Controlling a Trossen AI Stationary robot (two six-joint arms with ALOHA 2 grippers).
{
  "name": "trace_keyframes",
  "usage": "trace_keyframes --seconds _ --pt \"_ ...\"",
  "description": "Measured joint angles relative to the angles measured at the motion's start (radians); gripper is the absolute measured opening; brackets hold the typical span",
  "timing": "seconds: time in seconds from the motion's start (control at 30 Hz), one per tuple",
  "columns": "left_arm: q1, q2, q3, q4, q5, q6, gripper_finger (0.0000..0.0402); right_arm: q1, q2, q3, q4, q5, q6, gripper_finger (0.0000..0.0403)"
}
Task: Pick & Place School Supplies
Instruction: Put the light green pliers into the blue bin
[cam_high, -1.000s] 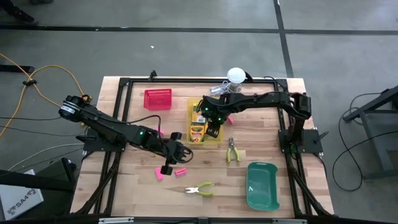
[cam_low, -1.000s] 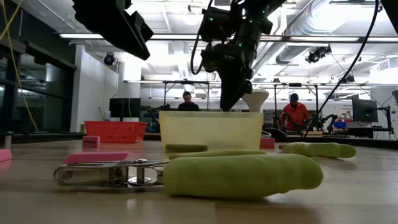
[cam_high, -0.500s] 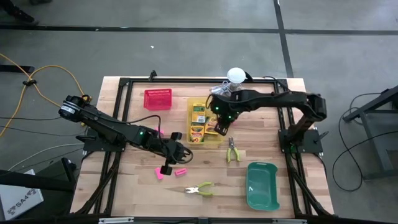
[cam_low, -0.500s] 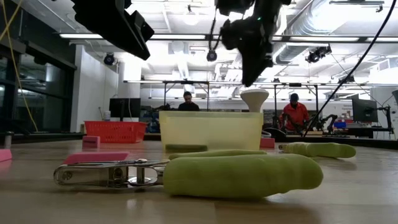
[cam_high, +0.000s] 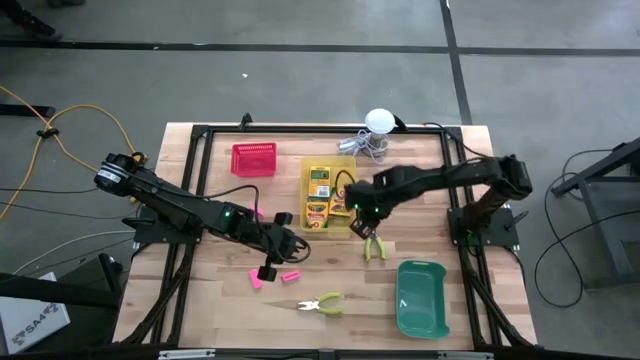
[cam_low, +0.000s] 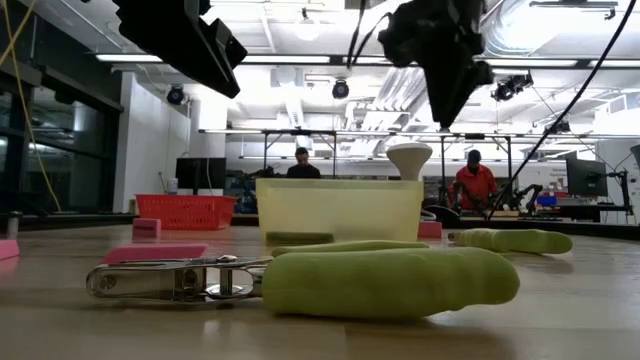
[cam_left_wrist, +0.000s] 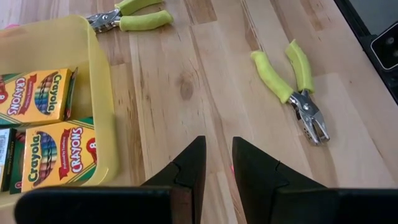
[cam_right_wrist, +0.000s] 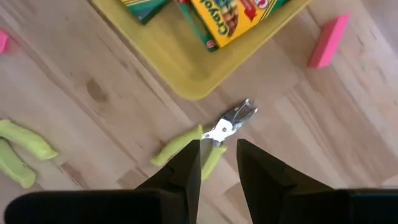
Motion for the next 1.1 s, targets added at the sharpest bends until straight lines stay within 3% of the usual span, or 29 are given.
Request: trace_keyframes --seconds 0.4,0.6,0.83,1.1 --pt "0.000 0.000 0.000 0.000 0.000 -0.002 0.0075 0.205 0.001 -0.001 -0.082 0.172 0.275 0.0093" --pt "0.000 0.000 0.000 0.000 0.000 -0.002 0.0075 0.233 0.013 -0.086 -0.069 0.144 0.433 0.0093" --pt "0.000 0.000 0.000 -0.025 0.001 -0.003 0.0075 0.228 0.013 -0.205 -0.020 0.119 0.504 0.0095" --pt "0.000 0.000 0.000 -0.034 0.003 -0.043 0.0075 0.228 0.013 -0.230 0.102 0.105 0.500 0.0146"
